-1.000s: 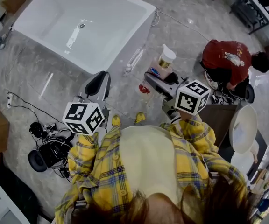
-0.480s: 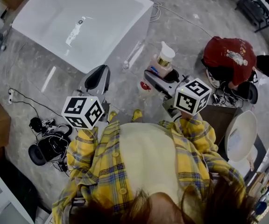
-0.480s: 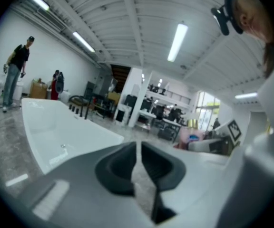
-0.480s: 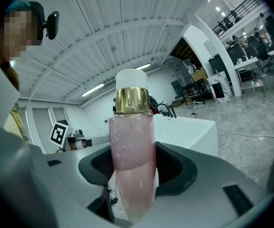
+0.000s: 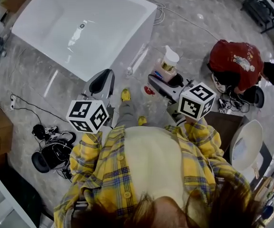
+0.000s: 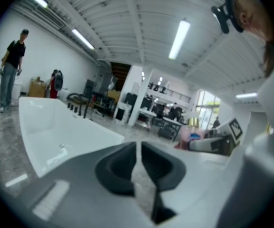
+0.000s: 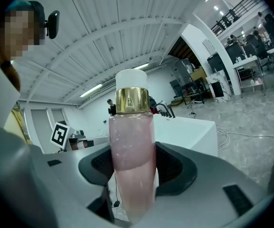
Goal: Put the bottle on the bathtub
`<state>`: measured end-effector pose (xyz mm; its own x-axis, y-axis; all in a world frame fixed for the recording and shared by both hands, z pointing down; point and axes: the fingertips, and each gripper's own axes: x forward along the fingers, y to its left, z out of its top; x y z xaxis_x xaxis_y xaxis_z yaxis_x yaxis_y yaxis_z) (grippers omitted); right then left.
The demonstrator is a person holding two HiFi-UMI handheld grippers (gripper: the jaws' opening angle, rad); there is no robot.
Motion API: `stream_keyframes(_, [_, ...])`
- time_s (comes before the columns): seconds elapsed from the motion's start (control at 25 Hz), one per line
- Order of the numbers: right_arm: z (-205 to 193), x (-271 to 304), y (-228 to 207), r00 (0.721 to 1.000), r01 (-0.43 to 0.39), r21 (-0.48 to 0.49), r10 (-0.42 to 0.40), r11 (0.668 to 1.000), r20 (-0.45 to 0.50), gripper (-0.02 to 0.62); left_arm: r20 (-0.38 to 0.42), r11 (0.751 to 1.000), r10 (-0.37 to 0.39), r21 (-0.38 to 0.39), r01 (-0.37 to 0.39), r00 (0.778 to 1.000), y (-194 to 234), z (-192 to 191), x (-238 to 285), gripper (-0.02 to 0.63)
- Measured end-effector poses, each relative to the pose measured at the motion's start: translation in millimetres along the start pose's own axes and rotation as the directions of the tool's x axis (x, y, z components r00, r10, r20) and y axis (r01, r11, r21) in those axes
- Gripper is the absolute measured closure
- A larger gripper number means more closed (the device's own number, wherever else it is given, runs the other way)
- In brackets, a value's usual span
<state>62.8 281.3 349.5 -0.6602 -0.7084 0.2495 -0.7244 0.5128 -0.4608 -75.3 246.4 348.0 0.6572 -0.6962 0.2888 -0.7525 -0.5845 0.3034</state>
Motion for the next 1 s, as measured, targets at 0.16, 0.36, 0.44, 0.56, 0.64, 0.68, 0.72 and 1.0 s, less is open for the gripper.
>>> stream_keyframes(0.16, [9.5,19.6,-7.1,1.0,0.004,-0.014,-0.004,1.0,-0.015,0.364,0.002,1.0,-0.026,-0.003,0.026,1.0,13.8,7.2,20.0,0.569])
stream_keyframes(0.36, [25.7,49.1,-20.9,1.0,0.015,-0.016,-0.016,1.0,-0.025,0.364,0.004,0.999,-0.037,-0.019,0.037,0.999,39.4,21.8,40.3,0.569])
stream_keyframes(0.44, [31.9,62.5,-26.0,0.999,0.023,-0.011,-0.024,1.0,-0.027,0.364,0.004,0.999,-0.05,-0.021,0.05,0.999,49.9,27.2,47.1,0.569])
stream_keyframes(0.56, [39.5,80.3,-32.2,0.999,0.03,-0.011,-0.03,0.999,-0.034,0.364,0.0,0.998,-0.068,-0.012,0.068,0.998,62.0,33.2,54.6,0.569])
stream_keyframes(0.64, [46.6,91.1,-36.5,0.999,0.034,-0.018,-0.035,0.999,-0.037,0.364,-0.001,0.997,-0.071,-0.011,0.071,0.997,70.5,37.5,59.2,0.569])
stream_keyframes(0.68, [50.6,97.1,-38.4,0.999,0.036,-0.023,-0.037,0.999,-0.038,0.364,0.001,0.997,-0.071,-0.012,0.071,0.997,76.0,40.1,61.3,0.569])
stream_keyframes(0.72, [54.6,103.4,-39.9,0.999,0.037,-0.028,-0.038,0.999,-0.038,0.364,0.004,0.998,-0.069,-0.015,0.069,0.998,82.3,42.6,63.1,0.569])
stream_keyframes(1.0, [74.4,143.3,-42.8,0.998,0.023,-0.06,-0.026,0.998,-0.054,0.364,0.033,0.998,-0.041,-0.052,0.043,0.999,124.6,54.7,72.2,0.569])
